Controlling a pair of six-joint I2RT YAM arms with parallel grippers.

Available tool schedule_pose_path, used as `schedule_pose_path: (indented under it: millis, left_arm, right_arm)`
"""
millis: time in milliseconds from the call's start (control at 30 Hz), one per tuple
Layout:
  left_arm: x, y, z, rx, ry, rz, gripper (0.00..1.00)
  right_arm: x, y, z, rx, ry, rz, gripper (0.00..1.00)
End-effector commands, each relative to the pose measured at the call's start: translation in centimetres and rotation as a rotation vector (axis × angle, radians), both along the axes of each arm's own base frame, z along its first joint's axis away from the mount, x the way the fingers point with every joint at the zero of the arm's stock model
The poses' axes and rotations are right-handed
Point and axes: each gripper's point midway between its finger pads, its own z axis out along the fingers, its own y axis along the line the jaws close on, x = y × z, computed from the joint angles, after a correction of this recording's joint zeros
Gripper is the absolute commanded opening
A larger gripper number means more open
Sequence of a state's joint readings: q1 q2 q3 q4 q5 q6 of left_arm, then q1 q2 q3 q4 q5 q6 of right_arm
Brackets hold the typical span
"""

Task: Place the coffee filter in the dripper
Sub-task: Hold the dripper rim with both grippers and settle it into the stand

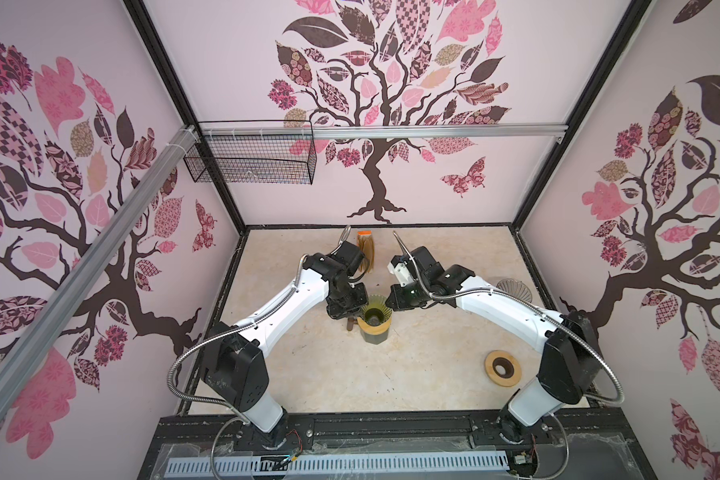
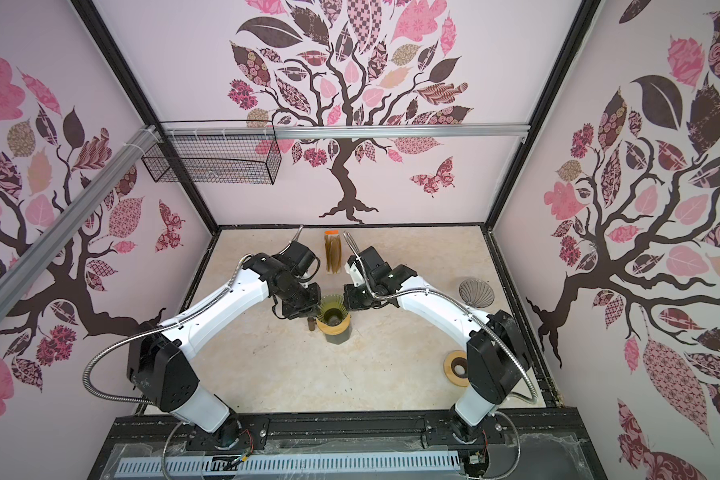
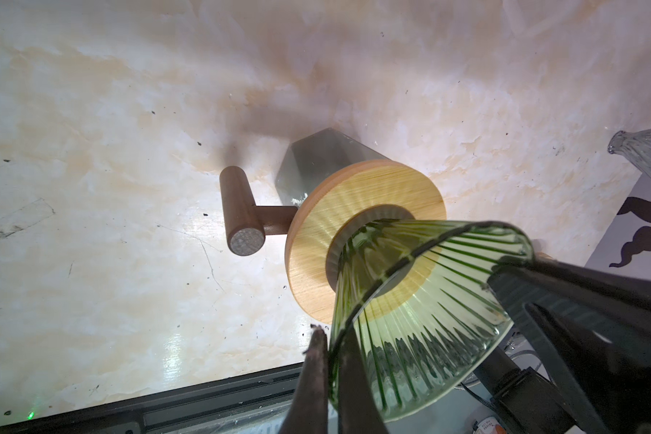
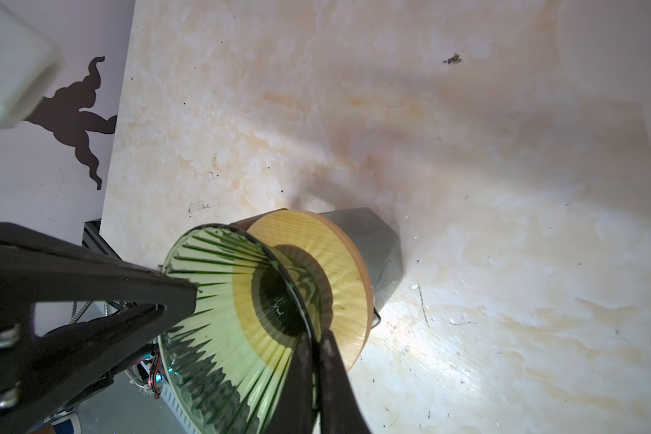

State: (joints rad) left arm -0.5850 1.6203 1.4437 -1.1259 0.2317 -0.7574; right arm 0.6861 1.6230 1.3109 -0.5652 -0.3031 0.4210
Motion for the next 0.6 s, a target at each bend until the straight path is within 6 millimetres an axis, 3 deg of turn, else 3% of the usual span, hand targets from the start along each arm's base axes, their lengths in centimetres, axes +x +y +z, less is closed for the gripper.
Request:
schedule_pose_path:
  millis: [0,567]
  left_arm:
    - [0.0,-1.6,-0.6,-0.007,-0.007,-0.053,0.0]
    - [1.4,-1.0,1.8,-0.036,-0.07,-0.011,0.0]
  right_arm:
    - [-2.4,-1.0,-2.3,-0.096,0.073,0.041,0.02]
    - [-1.5,-0.1,-0.8,-0.077,0.051,0.06,0.06]
